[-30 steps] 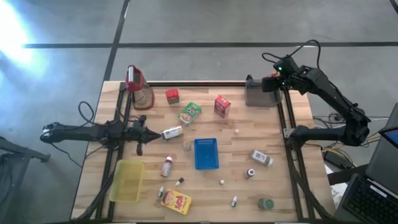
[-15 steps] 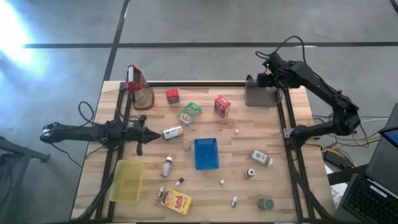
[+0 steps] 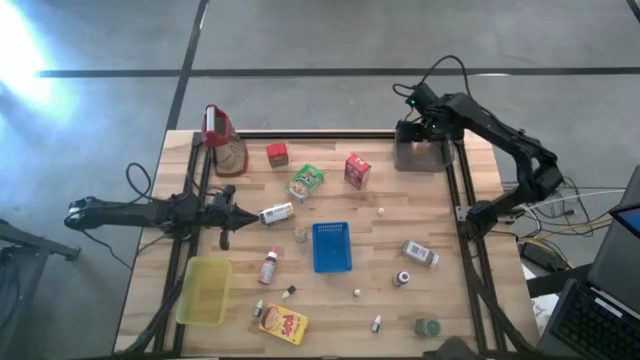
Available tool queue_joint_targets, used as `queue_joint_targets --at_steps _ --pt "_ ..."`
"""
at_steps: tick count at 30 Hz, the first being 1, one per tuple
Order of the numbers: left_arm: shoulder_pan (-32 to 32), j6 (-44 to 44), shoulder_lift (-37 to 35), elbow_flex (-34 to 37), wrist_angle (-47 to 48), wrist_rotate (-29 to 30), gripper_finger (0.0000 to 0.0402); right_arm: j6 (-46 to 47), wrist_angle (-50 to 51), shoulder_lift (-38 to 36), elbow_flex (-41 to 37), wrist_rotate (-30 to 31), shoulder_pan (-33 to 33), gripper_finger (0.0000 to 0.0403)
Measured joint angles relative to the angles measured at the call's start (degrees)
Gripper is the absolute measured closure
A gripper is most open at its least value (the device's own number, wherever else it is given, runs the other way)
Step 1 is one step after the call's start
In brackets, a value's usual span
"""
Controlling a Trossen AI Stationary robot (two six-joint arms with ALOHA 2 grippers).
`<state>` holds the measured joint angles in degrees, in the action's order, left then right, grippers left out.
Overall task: Pick & Place Kitchen Items
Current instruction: Put the orange cereal box into the black bin
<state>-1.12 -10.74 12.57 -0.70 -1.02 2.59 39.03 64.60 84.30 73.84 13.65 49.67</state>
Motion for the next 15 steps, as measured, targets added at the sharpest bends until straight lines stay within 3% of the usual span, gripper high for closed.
queue_joint_targets --at_steps 9,15 --pt "0.01 0.01 0.00 0.00 0.00 0.00 0.0390 1.09 -2.29 1.46 0.00 -0.69 -0.69 0.0251" --pt "0.01 0.01 0.01 0.00 0.00 0.00 0.0390 2.47 -3.56 1.46 0.00 -0.78 -0.69 0.0266"
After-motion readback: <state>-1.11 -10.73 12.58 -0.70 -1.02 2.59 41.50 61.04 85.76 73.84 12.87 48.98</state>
